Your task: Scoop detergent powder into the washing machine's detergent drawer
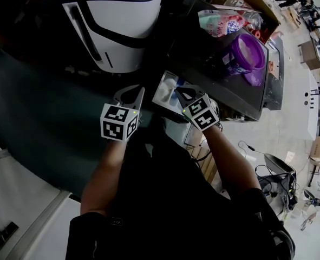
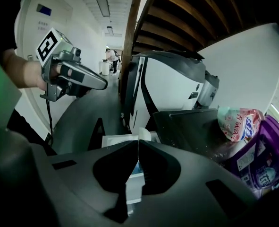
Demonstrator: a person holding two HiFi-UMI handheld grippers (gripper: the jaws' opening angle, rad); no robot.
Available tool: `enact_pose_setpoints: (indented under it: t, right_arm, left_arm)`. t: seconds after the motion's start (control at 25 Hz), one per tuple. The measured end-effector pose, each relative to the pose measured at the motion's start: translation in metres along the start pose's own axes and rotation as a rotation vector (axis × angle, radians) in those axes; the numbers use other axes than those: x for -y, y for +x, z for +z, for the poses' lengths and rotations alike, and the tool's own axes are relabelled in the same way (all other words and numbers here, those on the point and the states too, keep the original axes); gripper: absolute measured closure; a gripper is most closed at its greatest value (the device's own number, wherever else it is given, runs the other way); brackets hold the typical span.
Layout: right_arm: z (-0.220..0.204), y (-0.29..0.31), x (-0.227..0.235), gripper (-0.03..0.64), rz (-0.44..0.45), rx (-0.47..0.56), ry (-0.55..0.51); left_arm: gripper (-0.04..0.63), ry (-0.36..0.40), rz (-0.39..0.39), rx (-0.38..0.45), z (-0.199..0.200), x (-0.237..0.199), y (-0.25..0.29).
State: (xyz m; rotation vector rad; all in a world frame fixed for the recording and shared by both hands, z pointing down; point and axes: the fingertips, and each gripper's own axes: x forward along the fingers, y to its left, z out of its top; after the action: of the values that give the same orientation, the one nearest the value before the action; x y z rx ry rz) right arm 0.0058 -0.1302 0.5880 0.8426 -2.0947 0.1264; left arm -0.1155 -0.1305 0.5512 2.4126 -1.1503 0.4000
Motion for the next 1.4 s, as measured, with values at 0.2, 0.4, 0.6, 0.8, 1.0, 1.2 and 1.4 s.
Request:
enact_pose_setpoints:
  t: [0.2,0.4,0.6,0.8,1.0,1.2,1.4]
  right_arm:
    - [0.001,-0.001,-0.002,0.595,-0.009,-0.007,-0.044]
    - [0.0,-0.002,-0.004,0.595,-0.014,-0.022,-0.117]
    - [0.001,-0.002,-0.009,0.595,-0.025,-0.036,-0.194]
    - [0.001,-0.004,-0.01,0.595,-0.036,-0.041,-0.226]
    - [-0.001,-0.006,-0.011,0.595,-0.052,-0.045,-0.279]
    - [0.001,-0.008,-0.013,0.595,-0.069,-0.049,-0.343]
    - [0.003,-0.008,-0.013,0.595,-0.084,-0.054,-0.378]
  left_arm:
    - [0.587,-0.001,0.001,0.001,0.001,0.001,0.0]
    - [0.588,-0.002,0.0,-0.002,0.0,0.003,0.001]
    - [0.588,-0.001,0.002,-0.002,0.001,0.003,0.001]
    - [0.588,-0.002,0.003,-0.006,-0.001,0.005,0.0]
    - [0.588,-0.002,0.005,-0.01,-0.004,0.007,0.0]
    - [0.586,0.0,0.003,-0.008,-0.001,0.01,-0.001]
    - [0.588,-0.002,0.015,0.0,0.002,0.007,-0.006]
